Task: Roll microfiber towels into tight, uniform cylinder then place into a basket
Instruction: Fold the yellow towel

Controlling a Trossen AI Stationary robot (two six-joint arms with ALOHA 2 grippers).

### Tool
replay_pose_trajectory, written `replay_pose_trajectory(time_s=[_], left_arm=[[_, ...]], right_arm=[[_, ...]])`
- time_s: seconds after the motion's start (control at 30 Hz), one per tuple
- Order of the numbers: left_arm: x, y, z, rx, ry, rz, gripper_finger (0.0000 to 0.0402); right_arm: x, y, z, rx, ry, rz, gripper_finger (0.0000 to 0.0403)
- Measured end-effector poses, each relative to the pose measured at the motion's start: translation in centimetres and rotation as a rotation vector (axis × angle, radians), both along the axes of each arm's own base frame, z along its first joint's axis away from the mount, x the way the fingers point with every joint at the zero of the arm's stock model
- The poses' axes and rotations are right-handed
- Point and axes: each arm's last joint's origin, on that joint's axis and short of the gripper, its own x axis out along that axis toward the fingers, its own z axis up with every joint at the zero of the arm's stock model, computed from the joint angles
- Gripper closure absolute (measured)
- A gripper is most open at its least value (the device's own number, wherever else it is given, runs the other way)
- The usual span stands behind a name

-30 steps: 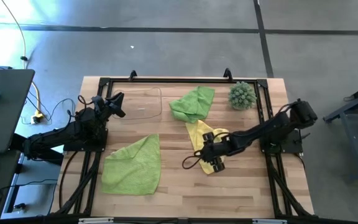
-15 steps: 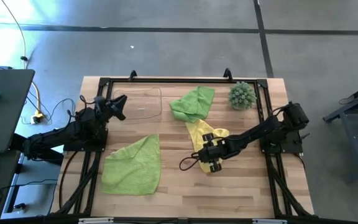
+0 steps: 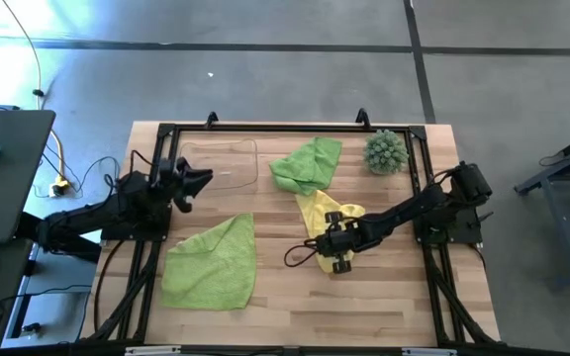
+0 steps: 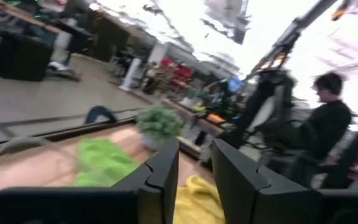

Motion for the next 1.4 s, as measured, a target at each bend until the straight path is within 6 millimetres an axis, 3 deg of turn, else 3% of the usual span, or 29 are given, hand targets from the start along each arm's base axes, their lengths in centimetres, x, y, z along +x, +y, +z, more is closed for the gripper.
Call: replay_pose_trajectory(time_s=[0.4, 0.77, 1.03, 1.4], left_arm=[[0.1, -1.1, 1.1, 0.134, -0.079, -0.095, 0.0250], [0.0, -1.2, 1.5, 0.133, -0.118, -0.063, 0.0249], [0.0, -1.2, 1.5, 0.132, -0.116, -0.061, 0.0248], [0.1, -1.2, 1.4, 0.140, -0.107, -0.059, 0.0248]], right_arm=[[0.0, 0.0, 0.1, 0.024, 0.001, -0.049, 0.0344], [2.1, 0.9, 4.7, 0.093, 0.068, -0.092, 0.0338], [1.7, 0.7, 3.3, 0.120, 0.024, -0.154, 0.0335], [1.7, 0.6, 2.6, 0.079, -0.013, -0.155, 0.0259]])
